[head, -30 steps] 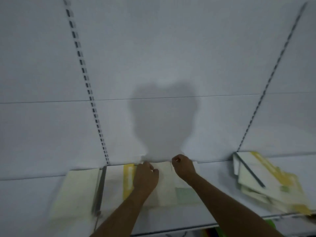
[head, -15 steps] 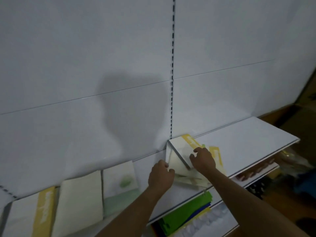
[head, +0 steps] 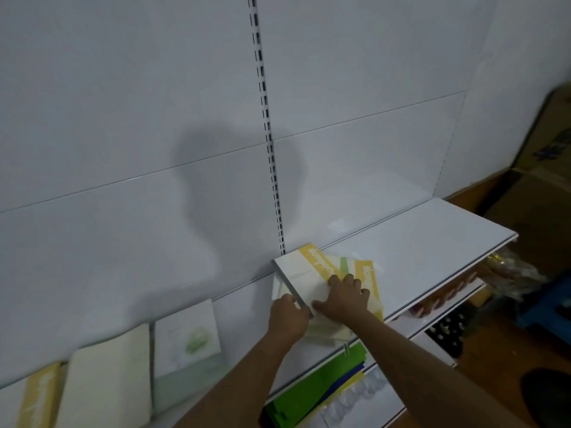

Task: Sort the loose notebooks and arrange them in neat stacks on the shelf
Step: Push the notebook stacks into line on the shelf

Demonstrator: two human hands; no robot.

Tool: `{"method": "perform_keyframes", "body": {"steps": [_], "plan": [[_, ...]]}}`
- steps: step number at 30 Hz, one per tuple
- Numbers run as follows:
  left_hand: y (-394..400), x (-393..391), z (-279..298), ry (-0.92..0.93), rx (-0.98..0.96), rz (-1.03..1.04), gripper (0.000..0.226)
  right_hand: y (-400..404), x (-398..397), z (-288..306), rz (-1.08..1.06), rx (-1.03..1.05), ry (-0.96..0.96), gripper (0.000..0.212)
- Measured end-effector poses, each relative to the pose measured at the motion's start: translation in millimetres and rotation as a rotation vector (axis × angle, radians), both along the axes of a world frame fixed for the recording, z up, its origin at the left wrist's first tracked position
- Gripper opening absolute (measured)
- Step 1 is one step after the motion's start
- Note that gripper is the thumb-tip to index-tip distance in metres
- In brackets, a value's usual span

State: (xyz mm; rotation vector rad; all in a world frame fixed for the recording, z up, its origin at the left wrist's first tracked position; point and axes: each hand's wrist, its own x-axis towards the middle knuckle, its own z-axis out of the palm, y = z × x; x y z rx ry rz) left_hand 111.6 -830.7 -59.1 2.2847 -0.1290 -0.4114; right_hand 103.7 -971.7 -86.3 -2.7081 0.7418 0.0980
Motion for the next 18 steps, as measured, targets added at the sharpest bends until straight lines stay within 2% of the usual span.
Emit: {"method": "perform_keyframes", "body": {"steps": [3, 5, 8, 10, 14, 18], "plan": [[-6.1, -4.6, -2.4, -0.005, -0.018, 0.049, 0.032, 11.2, -5.0, -4.2, 0.008, -0.027, -0.050, 0.057], [-7.4, -6.5, -5.1, 0.004, -0.030, 0.098, 0.043, 14.4, -4.7, -4.8, -0.012, -0.041, -0.099, 0.048], [-4.6, -8.5, -8.9, 0.022, -0.022, 0.172, 0.058, 8.7, -2.5, -1.8, -0.088, -0.048, -0.125, 0.046], [-0.8, -9.8, -11.7, 0.021, -0.007, 0.198, 0.049, 4.9, -1.9, -3.8, -0.111, -0.033, -0.075, 0.051], [11.3, -17.7, -22.3, 0.074, -0.104, 0.192, 0.021, 5.5, -4.6, -6.0, -0.164, 0.033, -0.066, 0.059], [19.6, -24.4, -23.5, 0.143, -0.170, 0.190, 0.024, 5.9, -9.7, -1.9, -0.169, -0.029, -0.039, 0.053]]}}
